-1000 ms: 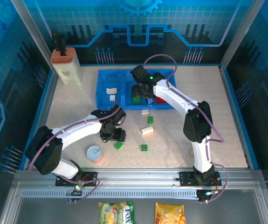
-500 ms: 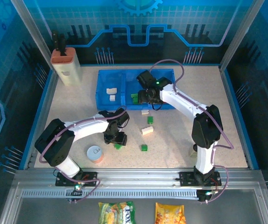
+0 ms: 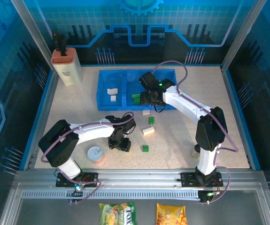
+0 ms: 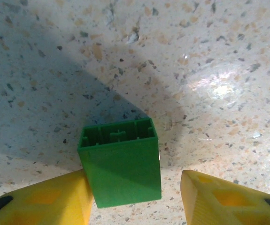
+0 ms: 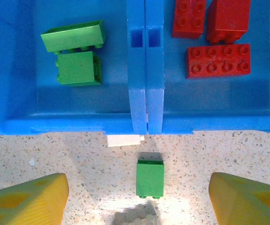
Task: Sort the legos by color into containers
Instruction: Pick up the lego from the middle-left of the table.
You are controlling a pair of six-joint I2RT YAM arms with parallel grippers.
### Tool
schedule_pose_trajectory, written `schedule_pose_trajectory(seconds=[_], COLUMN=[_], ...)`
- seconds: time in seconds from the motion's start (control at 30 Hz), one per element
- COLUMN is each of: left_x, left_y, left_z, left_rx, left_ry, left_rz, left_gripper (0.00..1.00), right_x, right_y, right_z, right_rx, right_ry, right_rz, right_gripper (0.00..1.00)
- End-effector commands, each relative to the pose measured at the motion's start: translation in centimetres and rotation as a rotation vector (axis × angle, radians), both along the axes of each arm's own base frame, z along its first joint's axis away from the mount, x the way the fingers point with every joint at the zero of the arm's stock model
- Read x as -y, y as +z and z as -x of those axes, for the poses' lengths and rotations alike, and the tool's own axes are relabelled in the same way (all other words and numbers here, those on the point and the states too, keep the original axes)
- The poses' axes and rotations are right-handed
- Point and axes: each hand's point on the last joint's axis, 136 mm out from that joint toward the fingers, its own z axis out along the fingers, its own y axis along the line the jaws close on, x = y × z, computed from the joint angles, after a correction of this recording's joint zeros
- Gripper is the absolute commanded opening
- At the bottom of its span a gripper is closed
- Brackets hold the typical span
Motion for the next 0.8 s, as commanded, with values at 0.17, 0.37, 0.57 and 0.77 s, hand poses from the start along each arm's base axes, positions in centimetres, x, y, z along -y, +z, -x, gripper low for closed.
schedule_pose_trajectory(seconds=[0.17, 0.37, 0.57, 0.77], left_x=[-1.1, -1.3, -1.3, -0.4], left_y=[-0.8, -0.8, -0.6, -0.1], left_z=[0.6, 0.6, 0.4, -0.4], left_rx=[-0.009, -0.009, 0.002, 0.029], left_ry=[0.032, 0.037, 0.044, 0.058], left_rz=[-0.09, -0.098, -0.1, -0.068], left_gripper=[0.47, 0.45, 0.43, 0.41], right_x=[0.2, 0.0, -0.1, 0.3], right_y=[1.2, 1.2, 1.3, 1.5], right_z=[1.0, 1.2, 1.2, 1.2], right_rx=[0.023, 0.02, 0.023, 0.027], right_ry=[-0.009, -0.006, 0.0, -0.001], right_rz=[0.001, -0.001, -0.001, 0.012], right_gripper=[0.79, 0.79, 0.79, 0.79])
